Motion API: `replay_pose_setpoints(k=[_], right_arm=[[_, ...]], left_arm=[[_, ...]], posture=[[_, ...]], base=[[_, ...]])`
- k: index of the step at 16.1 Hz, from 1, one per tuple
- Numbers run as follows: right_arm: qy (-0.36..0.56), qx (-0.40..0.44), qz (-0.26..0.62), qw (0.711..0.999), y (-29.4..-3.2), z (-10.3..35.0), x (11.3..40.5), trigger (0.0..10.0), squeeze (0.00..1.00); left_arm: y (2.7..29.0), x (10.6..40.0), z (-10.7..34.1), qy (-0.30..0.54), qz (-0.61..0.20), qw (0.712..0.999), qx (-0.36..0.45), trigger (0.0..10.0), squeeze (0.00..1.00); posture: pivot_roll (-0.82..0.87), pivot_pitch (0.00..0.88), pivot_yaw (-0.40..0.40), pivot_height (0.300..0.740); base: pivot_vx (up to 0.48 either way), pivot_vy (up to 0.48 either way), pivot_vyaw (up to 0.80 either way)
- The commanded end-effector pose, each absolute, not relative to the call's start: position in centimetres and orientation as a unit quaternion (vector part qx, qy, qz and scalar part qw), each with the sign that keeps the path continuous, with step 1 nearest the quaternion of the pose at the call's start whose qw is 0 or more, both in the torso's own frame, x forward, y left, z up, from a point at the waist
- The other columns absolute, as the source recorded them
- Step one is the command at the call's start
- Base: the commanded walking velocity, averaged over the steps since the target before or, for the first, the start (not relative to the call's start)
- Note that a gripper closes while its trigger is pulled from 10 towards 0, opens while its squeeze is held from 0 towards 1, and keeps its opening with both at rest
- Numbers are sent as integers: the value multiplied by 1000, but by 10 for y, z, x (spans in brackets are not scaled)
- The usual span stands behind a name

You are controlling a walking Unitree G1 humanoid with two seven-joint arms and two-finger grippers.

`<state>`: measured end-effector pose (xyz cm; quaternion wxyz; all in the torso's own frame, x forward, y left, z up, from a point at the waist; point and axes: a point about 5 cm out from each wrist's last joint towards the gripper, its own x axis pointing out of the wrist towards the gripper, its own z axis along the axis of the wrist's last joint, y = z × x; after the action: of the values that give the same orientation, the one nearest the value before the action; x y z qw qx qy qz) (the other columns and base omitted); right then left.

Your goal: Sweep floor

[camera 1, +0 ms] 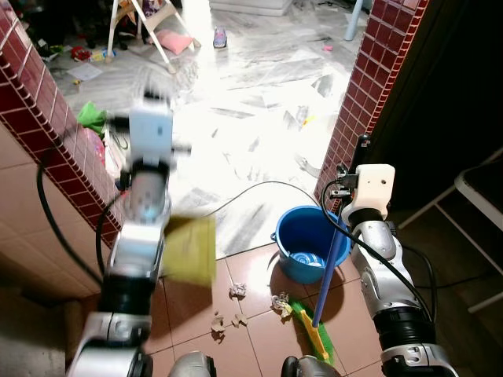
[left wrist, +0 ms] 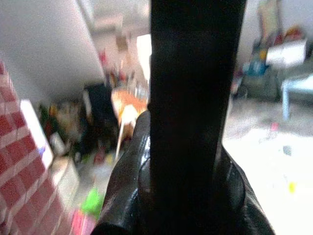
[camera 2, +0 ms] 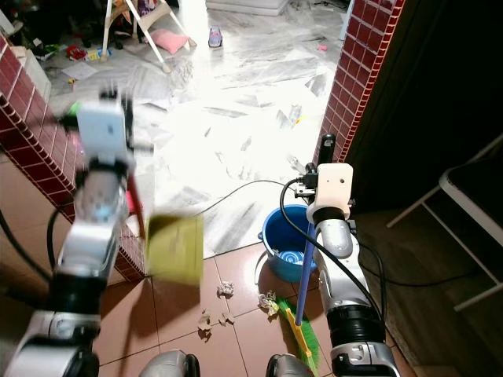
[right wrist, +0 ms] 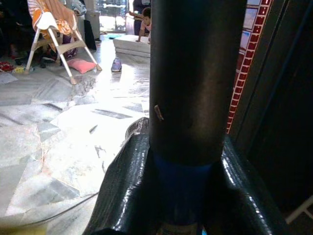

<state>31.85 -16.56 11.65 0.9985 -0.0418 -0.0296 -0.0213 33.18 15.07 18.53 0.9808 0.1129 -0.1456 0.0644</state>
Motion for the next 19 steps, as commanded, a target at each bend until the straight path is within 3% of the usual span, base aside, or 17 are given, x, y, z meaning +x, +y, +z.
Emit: replay_pose_setpoints(k=[1, 3, 13, 16, 19], right_arm=[[-51, -46, -16, 997, -164, 126, 323, 10000, 0], [-50, -44, -16, 998, -163, 124, 321, 10000, 0], [-41, -42, -9, 998, -160, 119, 318, 10000, 0], [-50, -36, 4, 998, -151, 124, 321, 10000, 0], [-55, -30, 10, 998, -146, 126, 323, 10000, 0]], left_arm=[[157, 331, 188, -135, 95, 983, 86, 10000, 0], [162, 327, 170, -80, 111, 990, 44, 10000, 0], [177, 292, 128, -54, 88, 994, 18, 10000, 0], [167, 284, 111, -10, 68, 998, 17, 10000, 0], [161, 283, 121, -28, 69, 997, 6, 10000, 0]], posture=[[-13, 13, -11, 740], [-12, 16, -11, 740], [-9, 51, -10, 740], [-9, 55, -2, 740], [4, 53, -8, 740]], base=[[0, 0, 0], [0, 0, 0], [0, 0, 0], [0, 0, 0], [0, 0, 0]])
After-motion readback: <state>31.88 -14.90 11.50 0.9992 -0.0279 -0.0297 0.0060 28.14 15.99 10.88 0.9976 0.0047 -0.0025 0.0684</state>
